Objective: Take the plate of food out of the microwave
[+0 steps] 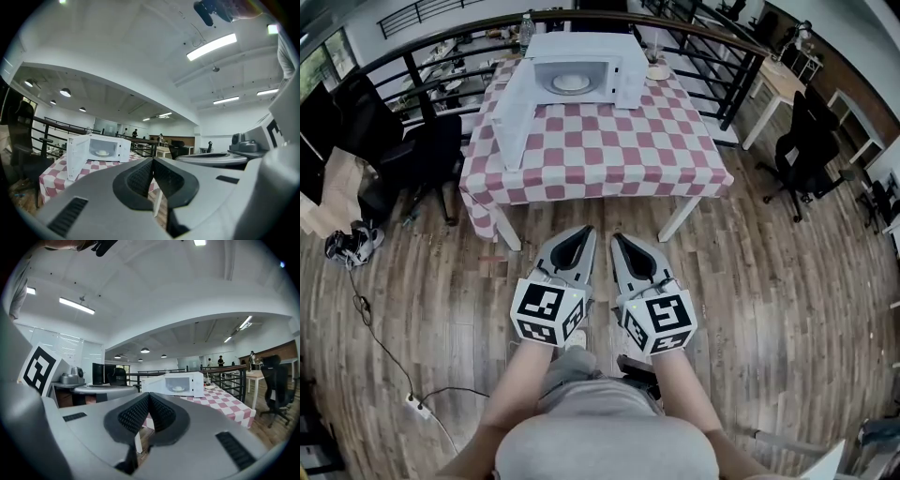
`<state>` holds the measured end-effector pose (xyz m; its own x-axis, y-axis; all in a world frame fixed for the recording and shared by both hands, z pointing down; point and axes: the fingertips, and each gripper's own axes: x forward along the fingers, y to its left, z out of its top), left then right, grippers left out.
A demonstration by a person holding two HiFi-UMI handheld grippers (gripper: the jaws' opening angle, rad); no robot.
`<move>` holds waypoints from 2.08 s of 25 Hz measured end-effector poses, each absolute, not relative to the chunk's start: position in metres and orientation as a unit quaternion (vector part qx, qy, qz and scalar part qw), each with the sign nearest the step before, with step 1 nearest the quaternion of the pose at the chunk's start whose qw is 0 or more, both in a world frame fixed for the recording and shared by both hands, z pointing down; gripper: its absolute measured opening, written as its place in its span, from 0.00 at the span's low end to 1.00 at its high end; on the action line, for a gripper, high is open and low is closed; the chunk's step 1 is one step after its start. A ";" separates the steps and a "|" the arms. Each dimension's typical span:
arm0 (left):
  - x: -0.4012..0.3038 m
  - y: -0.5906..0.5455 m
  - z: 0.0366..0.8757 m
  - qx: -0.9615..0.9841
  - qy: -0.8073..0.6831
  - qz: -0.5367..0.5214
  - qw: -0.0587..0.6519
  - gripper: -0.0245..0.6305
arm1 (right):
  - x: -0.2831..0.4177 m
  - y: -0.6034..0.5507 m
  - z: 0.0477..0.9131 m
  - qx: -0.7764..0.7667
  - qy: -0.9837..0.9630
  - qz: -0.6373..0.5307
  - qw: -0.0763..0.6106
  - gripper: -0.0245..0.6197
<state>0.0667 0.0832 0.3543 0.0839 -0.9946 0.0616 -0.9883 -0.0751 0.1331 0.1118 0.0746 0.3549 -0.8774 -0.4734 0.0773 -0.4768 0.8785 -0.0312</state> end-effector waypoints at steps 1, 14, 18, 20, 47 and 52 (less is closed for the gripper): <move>0.061 0.078 0.354 0.734 -0.675 -0.025 0.073 0.04 | 0.107 0.069 0.354 0.247 -0.968 0.025 0.033 0.08; 0.004 0.033 0.358 0.745 -0.662 -0.019 0.081 0.04 | 0.041 0.027 0.356 0.258 -0.965 0.020 0.044 0.08; -0.013 0.023 0.361 0.743 -0.663 -0.022 0.089 0.04 | 0.024 0.020 0.362 0.258 -0.965 0.027 0.046 0.08; -0.020 0.019 0.363 0.742 -0.665 -0.022 0.090 0.04 | 0.017 0.017 0.366 0.256 -0.965 0.028 0.050 0.08; -0.085 -0.082 0.380 0.714 -0.693 -0.007 0.095 0.04 | -0.048 -0.087 0.379 0.231 -0.971 0.039 0.051 0.08; -0.099 -0.113 0.379 0.706 -0.703 -0.008 0.091 0.04 | -0.059 -0.121 0.377 0.219 -0.974 0.033 0.051 0.08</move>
<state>-0.0986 -0.1131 0.3786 0.0124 -0.9930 0.1173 -0.9902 0.0041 0.1396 -0.0588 -0.1206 0.3774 -0.8988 -0.4231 0.1148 -0.4299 0.9019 -0.0423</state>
